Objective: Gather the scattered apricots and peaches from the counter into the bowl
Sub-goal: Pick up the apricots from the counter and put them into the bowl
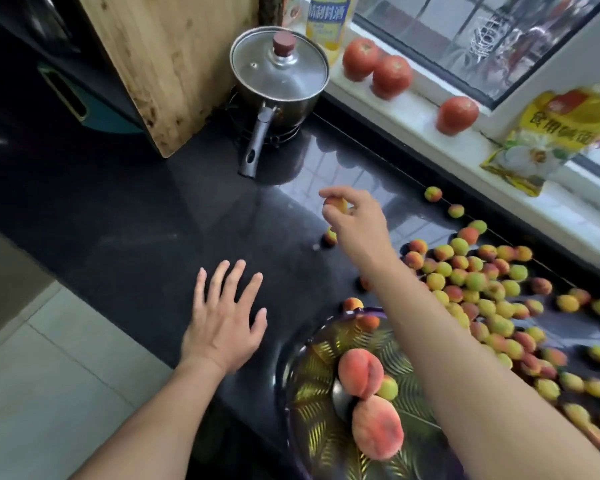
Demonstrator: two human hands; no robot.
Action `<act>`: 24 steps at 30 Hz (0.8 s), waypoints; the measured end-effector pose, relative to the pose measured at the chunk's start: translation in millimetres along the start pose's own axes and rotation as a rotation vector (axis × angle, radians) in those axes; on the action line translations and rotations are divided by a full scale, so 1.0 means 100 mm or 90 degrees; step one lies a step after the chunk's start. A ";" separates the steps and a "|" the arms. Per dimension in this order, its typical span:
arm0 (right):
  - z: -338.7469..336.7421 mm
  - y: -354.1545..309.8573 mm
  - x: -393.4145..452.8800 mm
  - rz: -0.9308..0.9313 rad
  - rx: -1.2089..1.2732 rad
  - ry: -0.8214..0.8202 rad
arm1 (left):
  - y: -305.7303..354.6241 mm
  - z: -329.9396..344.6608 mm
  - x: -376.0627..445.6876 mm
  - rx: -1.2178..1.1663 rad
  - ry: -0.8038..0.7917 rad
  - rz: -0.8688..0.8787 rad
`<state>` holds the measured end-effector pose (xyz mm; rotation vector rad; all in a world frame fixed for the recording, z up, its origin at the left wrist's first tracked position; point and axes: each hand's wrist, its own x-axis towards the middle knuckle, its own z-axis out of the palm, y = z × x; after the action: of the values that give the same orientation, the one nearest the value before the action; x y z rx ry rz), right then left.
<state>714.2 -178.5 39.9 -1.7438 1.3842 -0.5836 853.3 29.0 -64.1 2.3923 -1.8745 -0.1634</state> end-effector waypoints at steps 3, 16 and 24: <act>-0.50 0.18 -0.84 0.045 0.089 0.047 | 0.01 -0.02 -0.01 -0.006 0.003 -0.006; -1.15 1.04 -2.83 0.144 -0.177 -0.006 | 0.09 -0.11 -0.06 -0.008 0.008 -0.022; -0.95 0.97 -2.38 0.083 -0.358 -0.041 | 0.07 -0.12 -0.07 -0.016 0.013 -0.024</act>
<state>516.8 11.4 44.1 -2.0564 1.7096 -0.0588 846.1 34.0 -51.4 2.4038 -1.8093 -0.1639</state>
